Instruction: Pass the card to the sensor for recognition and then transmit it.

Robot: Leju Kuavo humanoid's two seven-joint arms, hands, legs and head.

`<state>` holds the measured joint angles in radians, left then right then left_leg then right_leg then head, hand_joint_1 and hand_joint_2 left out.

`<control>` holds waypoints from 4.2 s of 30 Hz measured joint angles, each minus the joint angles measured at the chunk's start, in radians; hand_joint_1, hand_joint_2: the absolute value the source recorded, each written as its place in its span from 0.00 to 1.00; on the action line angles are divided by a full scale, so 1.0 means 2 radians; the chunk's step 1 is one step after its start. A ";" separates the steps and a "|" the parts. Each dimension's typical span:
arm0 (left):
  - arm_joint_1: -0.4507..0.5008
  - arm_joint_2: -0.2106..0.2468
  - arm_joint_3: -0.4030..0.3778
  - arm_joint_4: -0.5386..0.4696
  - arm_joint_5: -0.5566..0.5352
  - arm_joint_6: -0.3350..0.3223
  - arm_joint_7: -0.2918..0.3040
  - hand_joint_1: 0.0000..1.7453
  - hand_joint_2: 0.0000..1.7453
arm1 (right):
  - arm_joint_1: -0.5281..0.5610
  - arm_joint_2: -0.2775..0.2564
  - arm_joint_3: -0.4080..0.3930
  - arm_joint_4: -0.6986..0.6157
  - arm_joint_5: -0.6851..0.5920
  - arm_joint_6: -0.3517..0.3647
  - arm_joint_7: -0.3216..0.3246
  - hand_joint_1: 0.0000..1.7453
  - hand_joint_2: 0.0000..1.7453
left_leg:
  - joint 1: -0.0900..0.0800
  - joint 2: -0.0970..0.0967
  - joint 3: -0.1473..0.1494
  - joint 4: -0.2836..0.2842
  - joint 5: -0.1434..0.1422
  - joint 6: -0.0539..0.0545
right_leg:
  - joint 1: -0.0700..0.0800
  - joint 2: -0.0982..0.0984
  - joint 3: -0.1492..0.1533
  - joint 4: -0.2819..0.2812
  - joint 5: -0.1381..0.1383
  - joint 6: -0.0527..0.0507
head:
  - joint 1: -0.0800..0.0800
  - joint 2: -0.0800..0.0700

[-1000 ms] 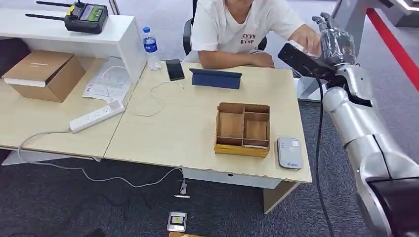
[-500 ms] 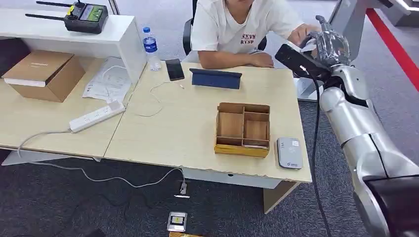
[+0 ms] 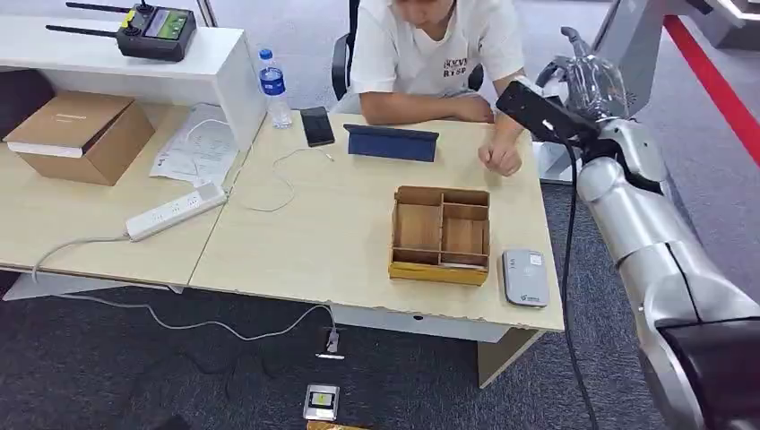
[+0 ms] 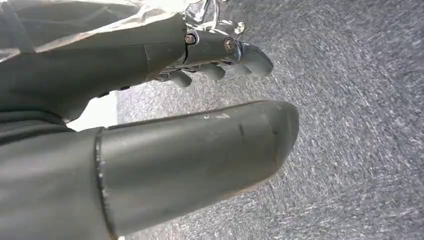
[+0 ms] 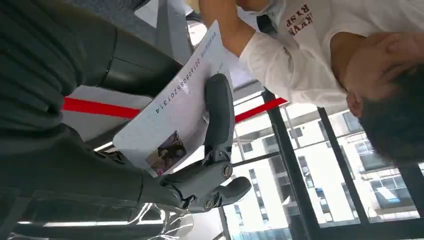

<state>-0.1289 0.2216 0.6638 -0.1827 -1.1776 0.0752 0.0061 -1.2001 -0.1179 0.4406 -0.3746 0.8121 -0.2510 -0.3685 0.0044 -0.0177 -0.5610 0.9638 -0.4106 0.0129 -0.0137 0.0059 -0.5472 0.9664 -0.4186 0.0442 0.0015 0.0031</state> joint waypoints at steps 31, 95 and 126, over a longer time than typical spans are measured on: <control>0.003 -0.011 0.015 0.000 0.005 0.010 -0.001 0.00 0.00 | 0.164 -0.136 -0.007 -0.114 -0.111 0.014 0.035 1.00 1.00 | 0.000 0.000 0.000 0.001 0.000 0.000 | 0.000 0.000 0.000 -0.001 0.000 0.000 | 0.000 0.000; 0.002 -0.013 0.015 0.000 -0.017 0.013 -0.013 0.00 0.00 | 0.325 -0.068 0.006 -0.110 -0.063 0.028 0.063 1.00 1.00 | 0.001 0.000 0.000 0.000 0.000 0.000 | 0.000 0.000 0.000 -0.001 0.000 0.000 | 0.000 0.000; 0.003 -0.012 0.015 0.000 -0.040 0.011 -0.026 0.00 0.00 | 0.261 -0.070 -0.020 -0.146 -0.050 0.043 0.068 1.00 1.00 | 0.000 0.000 0.000 0.001 0.001 0.000 | 0.000 0.000 0.000 0.000 0.002 -0.001 | 0.000 0.000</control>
<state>-0.1236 0.1980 0.6947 -0.1823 -1.2574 0.0980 -0.0462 -0.6777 -0.2587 0.4001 -0.6665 0.7119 -0.1648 -0.2327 0.0051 -0.0167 -0.5617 0.9649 -0.4094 0.0130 -0.0131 0.0069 -0.5470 0.9654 -0.4155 0.0432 0.0015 0.0034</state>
